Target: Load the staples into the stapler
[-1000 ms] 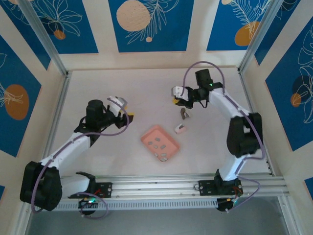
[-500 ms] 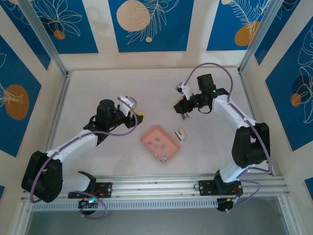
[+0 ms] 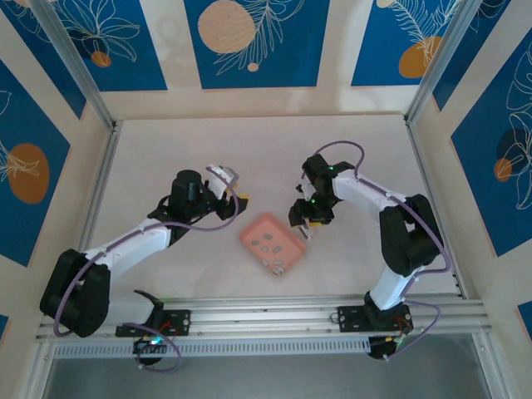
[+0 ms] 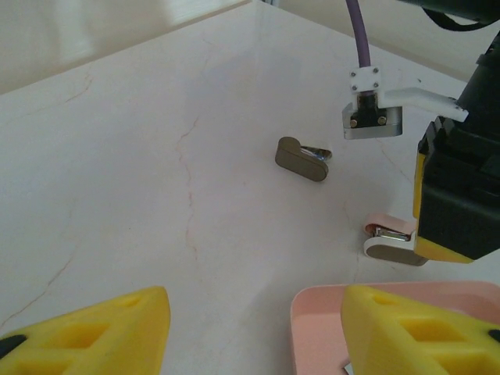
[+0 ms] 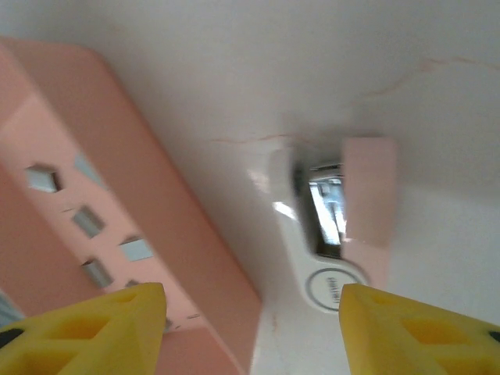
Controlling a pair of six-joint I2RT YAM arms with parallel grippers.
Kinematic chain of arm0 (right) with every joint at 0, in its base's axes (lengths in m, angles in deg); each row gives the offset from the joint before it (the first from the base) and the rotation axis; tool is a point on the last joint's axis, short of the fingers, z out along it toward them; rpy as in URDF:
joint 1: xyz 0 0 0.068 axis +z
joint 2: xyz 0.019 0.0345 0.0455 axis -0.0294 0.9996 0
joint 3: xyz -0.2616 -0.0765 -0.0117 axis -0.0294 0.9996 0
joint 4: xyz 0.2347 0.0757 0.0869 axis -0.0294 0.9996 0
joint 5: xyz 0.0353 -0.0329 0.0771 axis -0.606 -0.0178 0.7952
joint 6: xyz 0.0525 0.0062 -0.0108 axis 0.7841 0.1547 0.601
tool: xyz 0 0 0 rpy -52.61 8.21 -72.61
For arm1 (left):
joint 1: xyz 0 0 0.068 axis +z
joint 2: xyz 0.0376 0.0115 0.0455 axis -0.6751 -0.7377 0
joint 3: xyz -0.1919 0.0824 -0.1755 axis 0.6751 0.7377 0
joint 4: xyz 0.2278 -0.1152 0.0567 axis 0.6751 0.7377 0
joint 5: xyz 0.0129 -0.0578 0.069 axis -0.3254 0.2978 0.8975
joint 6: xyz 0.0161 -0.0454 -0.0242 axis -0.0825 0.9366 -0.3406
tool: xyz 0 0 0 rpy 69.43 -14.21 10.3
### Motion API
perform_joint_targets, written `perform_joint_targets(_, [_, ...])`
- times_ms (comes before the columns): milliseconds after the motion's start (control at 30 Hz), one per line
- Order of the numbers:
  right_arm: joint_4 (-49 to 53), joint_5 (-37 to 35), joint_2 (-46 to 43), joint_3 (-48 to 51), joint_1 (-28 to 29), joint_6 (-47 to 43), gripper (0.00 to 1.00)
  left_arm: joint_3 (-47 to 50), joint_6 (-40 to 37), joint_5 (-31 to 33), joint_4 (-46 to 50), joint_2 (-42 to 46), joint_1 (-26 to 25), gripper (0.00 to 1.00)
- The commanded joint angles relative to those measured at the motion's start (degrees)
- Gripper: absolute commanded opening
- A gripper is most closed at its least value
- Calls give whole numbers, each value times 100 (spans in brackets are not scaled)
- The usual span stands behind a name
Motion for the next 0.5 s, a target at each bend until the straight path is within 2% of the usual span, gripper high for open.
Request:
perform_joint_targets(0, [171,-388,153,61,-10,317,61,-196,75,53,-11,-30,-88,59])
perform_joint_targets(300, [-24,-339,535,140,35,165,61,-145,48,181,15,-17,-183,60])
perform_joint_targets(467, [-112,-633,734,150,43,92,51,-160,48,201,23,-20,-214,59])
